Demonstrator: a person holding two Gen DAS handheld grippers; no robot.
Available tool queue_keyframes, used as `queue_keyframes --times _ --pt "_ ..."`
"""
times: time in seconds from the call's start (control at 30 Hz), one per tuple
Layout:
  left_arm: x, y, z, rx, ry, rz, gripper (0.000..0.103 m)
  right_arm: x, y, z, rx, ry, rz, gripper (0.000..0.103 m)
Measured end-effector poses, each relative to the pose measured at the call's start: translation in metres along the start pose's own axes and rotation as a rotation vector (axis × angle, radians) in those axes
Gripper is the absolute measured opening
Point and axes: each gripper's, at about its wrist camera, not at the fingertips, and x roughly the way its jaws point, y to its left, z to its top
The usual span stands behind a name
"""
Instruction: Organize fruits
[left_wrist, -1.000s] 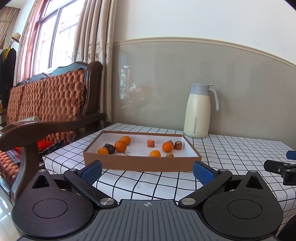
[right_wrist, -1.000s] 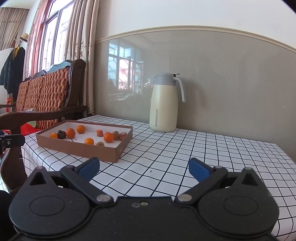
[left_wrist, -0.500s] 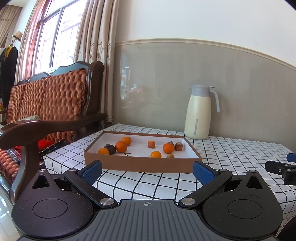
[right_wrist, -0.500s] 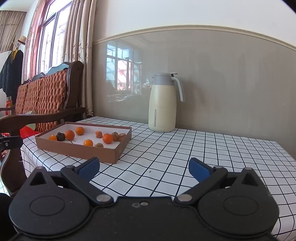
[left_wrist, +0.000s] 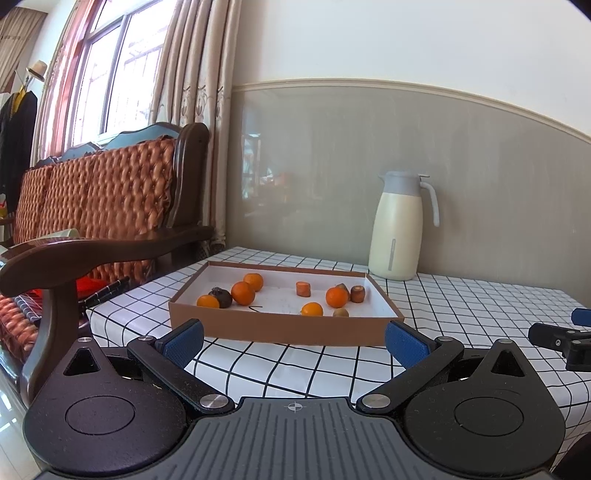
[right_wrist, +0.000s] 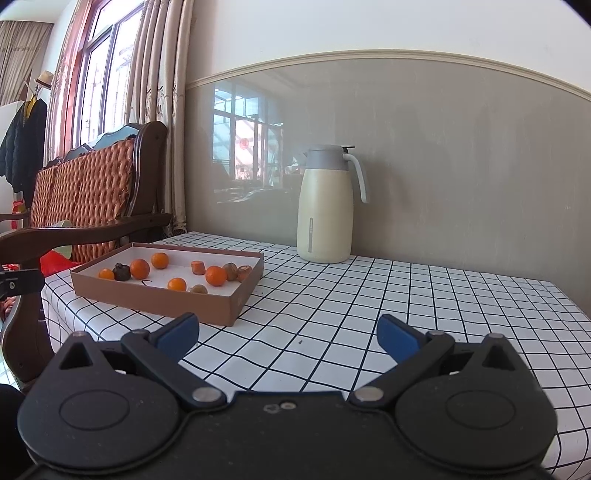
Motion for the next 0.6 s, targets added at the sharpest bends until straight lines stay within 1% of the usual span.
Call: queue_keyframes --times 0.6 --pt "-0.0012 0.0009 0.0006 -0.001 -0.006 0.001 0.103 0.0001 -0.0002 -0.0009 0.005 0.0 0.0 0.097"
